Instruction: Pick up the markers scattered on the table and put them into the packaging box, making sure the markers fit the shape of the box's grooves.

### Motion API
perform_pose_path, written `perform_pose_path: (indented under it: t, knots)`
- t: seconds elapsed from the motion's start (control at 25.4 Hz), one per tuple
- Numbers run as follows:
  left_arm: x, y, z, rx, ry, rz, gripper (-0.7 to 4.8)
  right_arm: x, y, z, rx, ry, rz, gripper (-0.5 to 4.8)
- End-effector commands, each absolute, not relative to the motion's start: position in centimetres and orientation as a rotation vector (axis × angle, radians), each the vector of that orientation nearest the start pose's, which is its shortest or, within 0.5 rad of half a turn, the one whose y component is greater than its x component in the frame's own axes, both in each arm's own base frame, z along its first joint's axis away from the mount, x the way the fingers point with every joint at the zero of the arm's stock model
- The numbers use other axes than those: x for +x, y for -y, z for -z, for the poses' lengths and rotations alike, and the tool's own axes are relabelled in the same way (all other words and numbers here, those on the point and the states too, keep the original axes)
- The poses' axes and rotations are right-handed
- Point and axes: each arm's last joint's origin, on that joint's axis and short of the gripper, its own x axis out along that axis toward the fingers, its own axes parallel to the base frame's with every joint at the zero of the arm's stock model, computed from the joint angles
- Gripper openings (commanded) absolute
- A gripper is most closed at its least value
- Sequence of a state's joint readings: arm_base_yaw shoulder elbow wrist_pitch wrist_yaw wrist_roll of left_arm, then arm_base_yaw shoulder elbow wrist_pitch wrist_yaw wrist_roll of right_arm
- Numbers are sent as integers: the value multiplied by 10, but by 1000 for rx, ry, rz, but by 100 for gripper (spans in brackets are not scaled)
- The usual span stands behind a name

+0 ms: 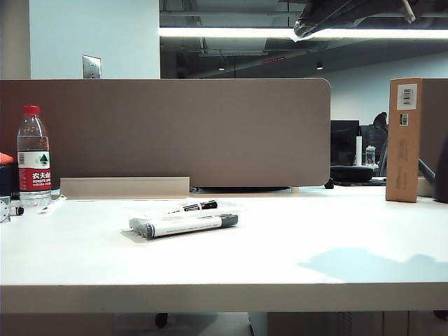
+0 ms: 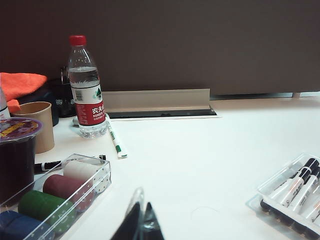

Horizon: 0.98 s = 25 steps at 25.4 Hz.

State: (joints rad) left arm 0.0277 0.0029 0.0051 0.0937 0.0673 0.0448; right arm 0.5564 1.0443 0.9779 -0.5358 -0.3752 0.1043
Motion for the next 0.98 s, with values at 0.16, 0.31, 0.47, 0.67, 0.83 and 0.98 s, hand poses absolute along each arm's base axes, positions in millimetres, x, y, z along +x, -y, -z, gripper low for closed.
perform_pose_path:
  t: [0.16,0.31,0.47,0.67,0.83,0.98]
  knots:
    - [97,0,-177,-19,117,47,-2,176,-122,-324,40,-646,-874,-8]
    - [97,0,-177,-32,116,48,-2,176,-122,-324,40,-646,-874,-8]
    - [97,0,-177,-32,116,48,-2,176,-122,-324,40,-646,-874,-8]
    - [97,0,-177,-32,114,47,-2,176,-122,-324,40,-646,-874,-8]
    - [97,0,-177,-32,114,47,-2,176,-122,-324,40,-646,-874,-8]
    - [97,0,-177,-32,114,48,-2,176,-122,-324,40,-646,-874,-8]
